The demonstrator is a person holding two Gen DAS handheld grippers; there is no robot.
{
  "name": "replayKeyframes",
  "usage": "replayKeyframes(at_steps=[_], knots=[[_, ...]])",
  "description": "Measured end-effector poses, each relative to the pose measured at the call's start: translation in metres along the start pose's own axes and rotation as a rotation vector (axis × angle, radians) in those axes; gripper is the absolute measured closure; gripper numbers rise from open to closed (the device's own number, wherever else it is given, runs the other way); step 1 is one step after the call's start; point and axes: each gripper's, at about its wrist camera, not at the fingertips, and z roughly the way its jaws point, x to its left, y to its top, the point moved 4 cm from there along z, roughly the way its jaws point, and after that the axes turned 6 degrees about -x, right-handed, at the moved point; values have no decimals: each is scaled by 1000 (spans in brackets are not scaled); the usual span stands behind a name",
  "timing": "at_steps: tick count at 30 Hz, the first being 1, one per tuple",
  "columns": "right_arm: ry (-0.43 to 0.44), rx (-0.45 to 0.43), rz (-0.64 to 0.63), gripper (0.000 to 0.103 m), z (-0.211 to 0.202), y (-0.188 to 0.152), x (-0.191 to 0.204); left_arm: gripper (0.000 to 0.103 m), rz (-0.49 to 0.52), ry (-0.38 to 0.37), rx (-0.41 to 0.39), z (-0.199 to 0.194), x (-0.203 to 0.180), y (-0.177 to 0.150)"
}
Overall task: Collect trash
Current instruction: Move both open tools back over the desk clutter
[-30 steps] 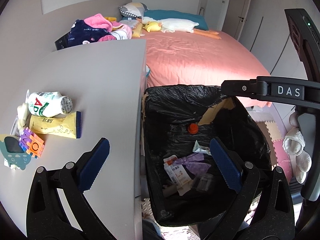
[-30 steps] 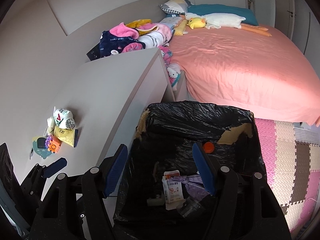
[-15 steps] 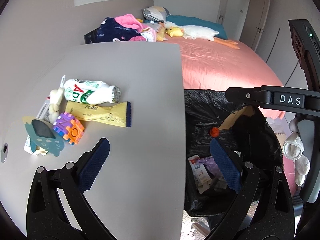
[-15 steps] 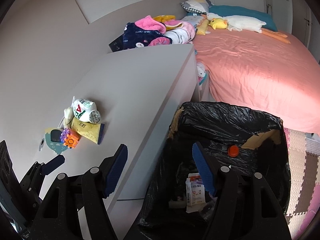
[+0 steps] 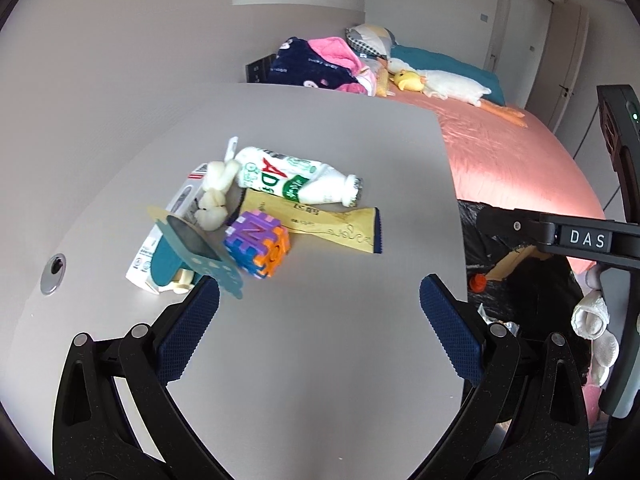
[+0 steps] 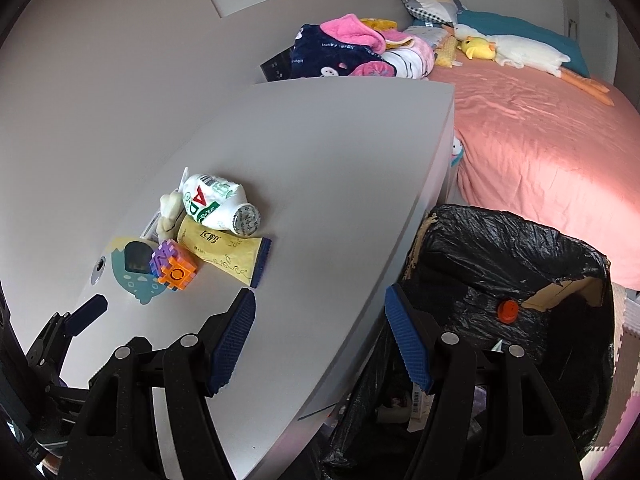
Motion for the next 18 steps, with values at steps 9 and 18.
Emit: replayKeyframes(at_steps=[9,18], knots=[[27,-8,-27,35,13,5,24,6,-115,28,24,10,47,-1],[44,6,-63,35,29,7,41,6,-258,51,48,30,81,-1]])
